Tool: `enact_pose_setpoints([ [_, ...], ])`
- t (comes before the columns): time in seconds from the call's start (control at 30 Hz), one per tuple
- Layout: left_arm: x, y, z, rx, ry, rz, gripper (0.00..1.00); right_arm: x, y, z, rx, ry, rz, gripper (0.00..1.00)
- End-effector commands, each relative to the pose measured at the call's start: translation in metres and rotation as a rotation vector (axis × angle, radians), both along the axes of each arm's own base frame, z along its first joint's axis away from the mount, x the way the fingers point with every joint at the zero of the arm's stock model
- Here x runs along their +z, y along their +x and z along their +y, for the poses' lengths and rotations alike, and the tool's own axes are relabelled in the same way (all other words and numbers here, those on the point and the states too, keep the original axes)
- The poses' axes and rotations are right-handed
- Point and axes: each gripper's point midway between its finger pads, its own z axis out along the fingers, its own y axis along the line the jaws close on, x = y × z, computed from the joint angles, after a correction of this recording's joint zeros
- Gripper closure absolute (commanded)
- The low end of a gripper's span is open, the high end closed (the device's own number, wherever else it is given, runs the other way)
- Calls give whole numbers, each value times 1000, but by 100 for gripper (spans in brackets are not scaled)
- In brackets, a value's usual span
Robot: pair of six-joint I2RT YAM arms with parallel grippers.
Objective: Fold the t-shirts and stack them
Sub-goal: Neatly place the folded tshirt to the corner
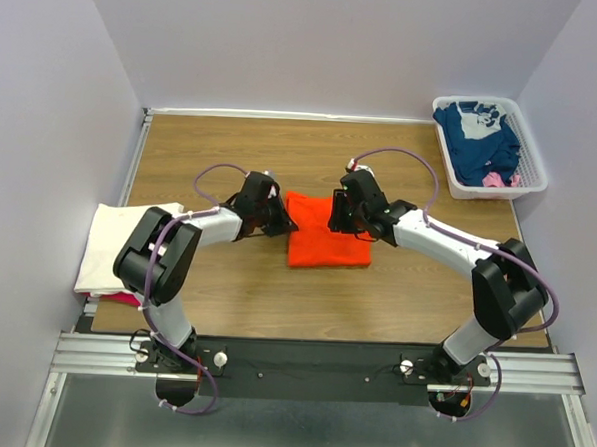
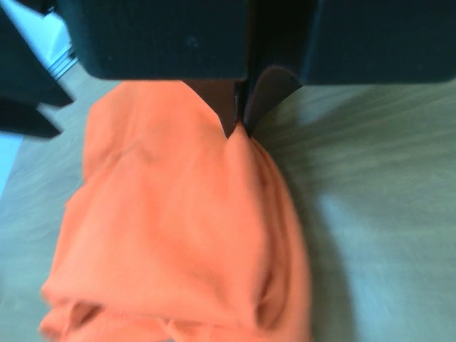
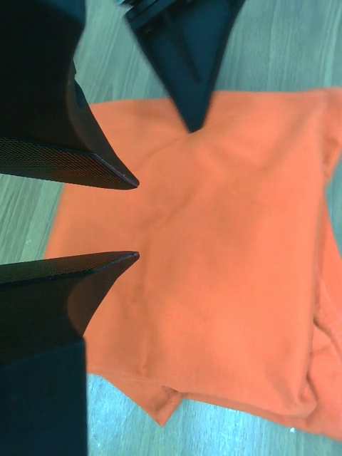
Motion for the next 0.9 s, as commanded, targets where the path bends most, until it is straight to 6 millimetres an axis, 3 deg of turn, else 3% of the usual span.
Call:
enact_pose_setpoints([
  [0.0,15,27,17,138,13,24,100,23,2,3,-4,41,-29,52],
  [0.1,-1,29,43,201,62,143,100,25,1,3,-4,44,-30,53],
  [0.17,2,44,59,255,107,149,100,25,0,2,-6,44,-30,53],
  [0.2,-3,42,67,271,140,183,100,27,0,1,-7,46,-33,53],
  [0.4,16,81,111,422,198,193,100,28,-1,4,1,56,-27,53],
  [0.43,25,95,118,447,199,183,100,28,-1,4,2,55,-28,53],
  [0.5,22,97,147,524,245,251,100,29,0,5,5,55,-29,53],
  [0.57,41,115,173,611,294,225,100,31,0,4,5,54,-35,53],
  [0.6,38,108,194,670,326,288,100,32,0,4,5,53,-38,53],
  [0.63,53,117,208,726,347,265,100,33,0,3,4,53,-42,53],
  [0.67,54,107,221,776,372,323,100,34,0,2,3,50,-44,53],
  [0.73,64,109,251,866,393,335,100,36,0,3,7,53,-47,53],
  [0.87,70,99,289,940,402,384,100,37,1,4,12,53,-48,53],
])
